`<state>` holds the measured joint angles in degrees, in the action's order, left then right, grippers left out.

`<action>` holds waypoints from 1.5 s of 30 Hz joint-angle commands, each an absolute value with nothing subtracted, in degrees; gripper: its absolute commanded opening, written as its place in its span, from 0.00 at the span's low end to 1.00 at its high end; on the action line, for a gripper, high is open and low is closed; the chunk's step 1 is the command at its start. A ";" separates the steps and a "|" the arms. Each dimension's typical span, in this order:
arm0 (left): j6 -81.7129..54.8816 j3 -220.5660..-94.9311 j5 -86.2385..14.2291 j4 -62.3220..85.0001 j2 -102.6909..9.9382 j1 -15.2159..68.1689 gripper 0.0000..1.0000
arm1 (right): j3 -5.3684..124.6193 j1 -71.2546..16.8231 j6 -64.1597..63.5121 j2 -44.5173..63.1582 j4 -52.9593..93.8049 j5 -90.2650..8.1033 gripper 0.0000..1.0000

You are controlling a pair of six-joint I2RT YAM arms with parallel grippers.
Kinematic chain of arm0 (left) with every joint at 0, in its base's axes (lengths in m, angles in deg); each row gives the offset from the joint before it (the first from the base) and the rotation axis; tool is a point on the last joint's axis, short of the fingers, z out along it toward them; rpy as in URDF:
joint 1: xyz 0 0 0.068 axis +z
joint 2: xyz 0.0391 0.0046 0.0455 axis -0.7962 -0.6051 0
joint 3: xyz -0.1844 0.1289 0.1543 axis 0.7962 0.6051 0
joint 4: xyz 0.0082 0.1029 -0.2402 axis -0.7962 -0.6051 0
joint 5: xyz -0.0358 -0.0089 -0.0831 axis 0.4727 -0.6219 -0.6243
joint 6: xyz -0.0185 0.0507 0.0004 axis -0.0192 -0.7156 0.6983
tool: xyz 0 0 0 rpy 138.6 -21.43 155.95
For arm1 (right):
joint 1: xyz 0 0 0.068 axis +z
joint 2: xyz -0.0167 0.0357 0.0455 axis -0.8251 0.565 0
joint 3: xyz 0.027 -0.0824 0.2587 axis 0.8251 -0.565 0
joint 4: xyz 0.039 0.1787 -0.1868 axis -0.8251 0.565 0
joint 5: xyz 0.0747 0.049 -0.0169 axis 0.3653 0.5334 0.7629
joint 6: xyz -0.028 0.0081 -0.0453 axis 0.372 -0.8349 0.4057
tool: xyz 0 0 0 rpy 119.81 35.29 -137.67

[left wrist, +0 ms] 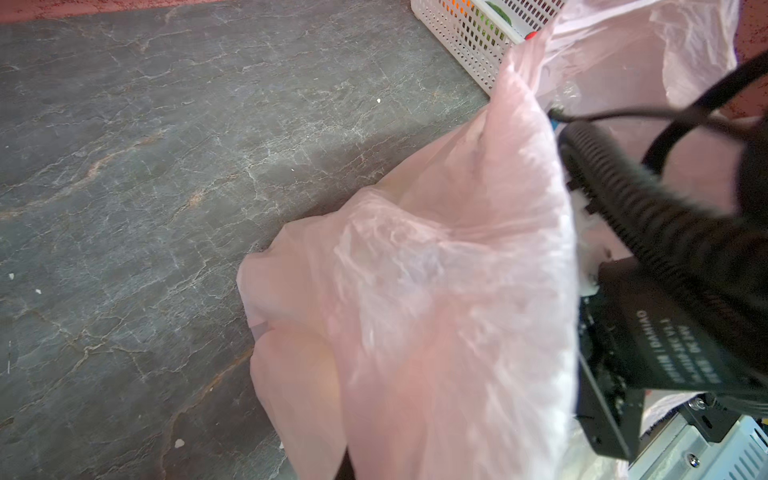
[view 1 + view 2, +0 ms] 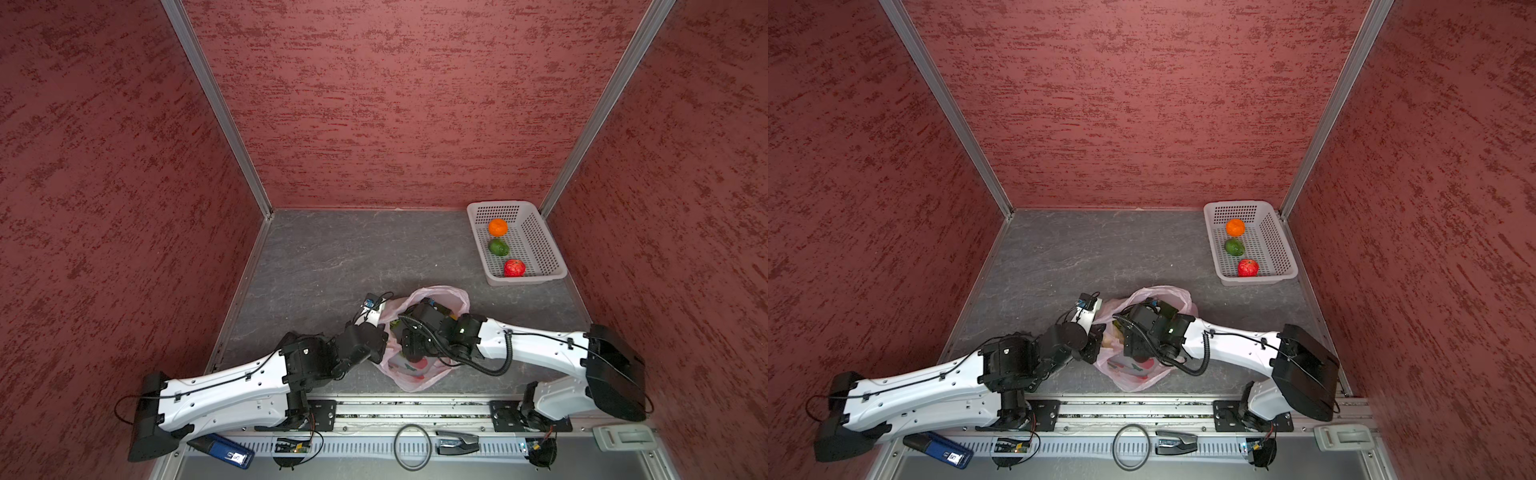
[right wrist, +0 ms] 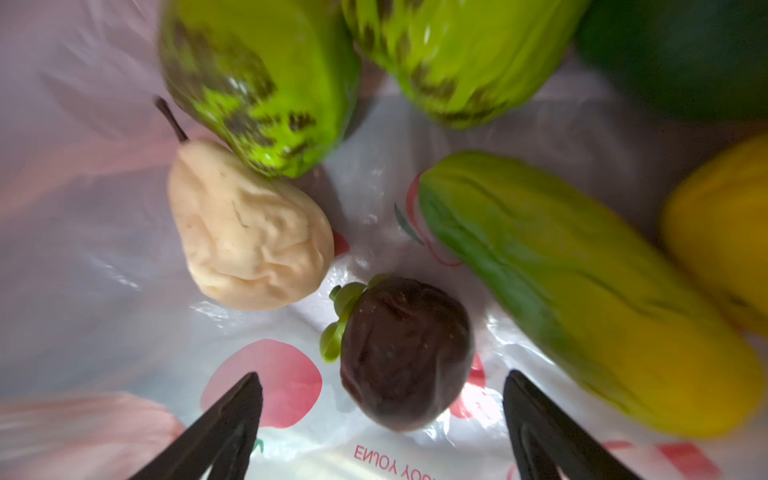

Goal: Untie the knot of the plastic bag and take out the fruit
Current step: 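Lower the open right gripper onto the dark purple mangosteen and close it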

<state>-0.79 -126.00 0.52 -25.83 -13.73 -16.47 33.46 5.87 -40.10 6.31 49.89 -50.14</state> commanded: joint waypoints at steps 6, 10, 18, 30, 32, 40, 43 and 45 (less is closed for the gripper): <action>0.45 -125.69 1.60 -25.59 -13.67 -16.93 0.00 | 32.54 6.48 -43.79 10.91 47.79 -47.80 0.87; 0.57 -125.48 1.67 -25.59 -13.67 -17.02 0.00 | 32.34 6.45 -44.22 11.95 47.57 -48.67 0.79; 0.48 -125.49 1.74 -25.16 -13.87 -17.06 0.00 | 33.14 6.50 -44.08 12.85 47.42 -50.75 0.50; 1.05 -126.62 3.25 -29.50 -13.43 -17.11 0.00 | 33.52 6.58 -43.41 1.23 54.42 -52.49 0.33; 0.93 -126.95 3.29 -29.38 -13.54 -17.11 0.00 | 34.25 6.63 -42.72 -0.49 55.64 -52.50 0.32; 0.56 -126.97 3.79 -28.60 -13.62 -17.11 0.00 | 35.64 6.74 -42.71 1.59 54.57 -54.50 0.44; 0.65 -127.01 3.25 -28.69 -13.76 -17.17 0.00 | 35.91 6.66 -45.29 3.80 52.05 -57.19 0.61; 0.61 -127.13 3.32 -28.72 -13.78 -17.35 0.00 | 36.38 6.67 -46.72 4.49 51.21 -59.56 0.68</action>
